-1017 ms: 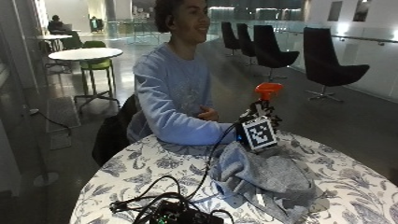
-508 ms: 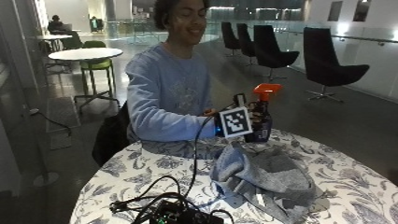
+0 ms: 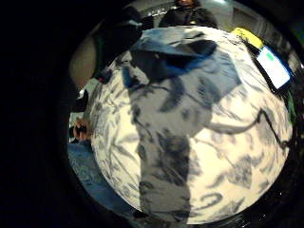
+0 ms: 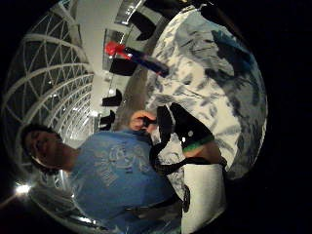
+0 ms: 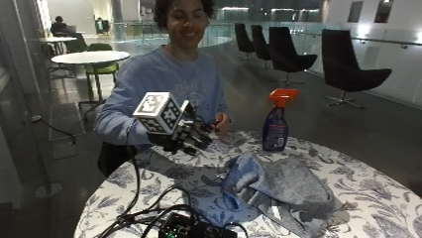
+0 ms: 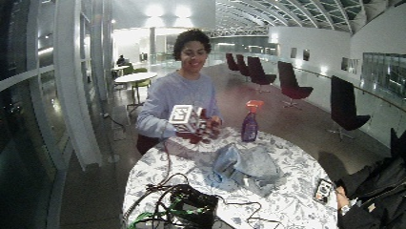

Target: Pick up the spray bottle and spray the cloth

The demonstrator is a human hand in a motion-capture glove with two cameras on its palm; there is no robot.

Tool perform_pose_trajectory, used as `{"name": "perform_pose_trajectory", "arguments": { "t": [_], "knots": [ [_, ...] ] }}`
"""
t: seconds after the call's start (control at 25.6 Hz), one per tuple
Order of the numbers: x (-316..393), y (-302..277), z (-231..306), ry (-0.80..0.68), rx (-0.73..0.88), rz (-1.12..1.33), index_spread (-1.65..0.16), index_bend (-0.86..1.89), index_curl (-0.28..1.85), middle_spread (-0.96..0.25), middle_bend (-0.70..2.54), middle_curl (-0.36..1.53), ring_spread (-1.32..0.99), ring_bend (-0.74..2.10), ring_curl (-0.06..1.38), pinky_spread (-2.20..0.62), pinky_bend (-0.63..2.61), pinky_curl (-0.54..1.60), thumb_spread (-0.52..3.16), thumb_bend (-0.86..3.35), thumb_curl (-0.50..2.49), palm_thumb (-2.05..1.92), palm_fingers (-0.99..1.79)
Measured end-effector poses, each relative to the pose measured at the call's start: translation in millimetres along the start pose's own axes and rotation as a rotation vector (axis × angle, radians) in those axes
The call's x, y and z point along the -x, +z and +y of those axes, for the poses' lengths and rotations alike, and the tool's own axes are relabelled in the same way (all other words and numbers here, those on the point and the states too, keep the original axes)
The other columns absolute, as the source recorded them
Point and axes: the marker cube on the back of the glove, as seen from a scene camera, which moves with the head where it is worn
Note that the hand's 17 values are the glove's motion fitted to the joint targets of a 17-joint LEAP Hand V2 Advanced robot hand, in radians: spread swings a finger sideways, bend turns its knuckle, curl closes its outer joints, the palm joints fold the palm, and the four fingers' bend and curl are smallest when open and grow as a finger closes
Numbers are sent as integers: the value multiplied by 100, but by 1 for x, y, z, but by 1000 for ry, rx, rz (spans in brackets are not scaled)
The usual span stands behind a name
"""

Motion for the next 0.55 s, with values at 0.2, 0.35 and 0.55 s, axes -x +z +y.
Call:
{"name": "perform_pose_trajectory", "arguments": {
  "t": [0.2,0.35,0.55],
  "knots": [
    [-47,-23,54,123,-73,83,-35,18,27,0,23,40,7,27,29,21,18,32,112,-2,44,66,47],
    [-67,-26,85,180,-93,118,-35,18,29,0,24,41,7,24,28,22,17,32,112,-2,43,67,48],
    [-76,-26,99,199,-97,151,-35,18,31,0,24,40,7,22,28,22,16,31,113,-1,42,69,48]
  ]
}}
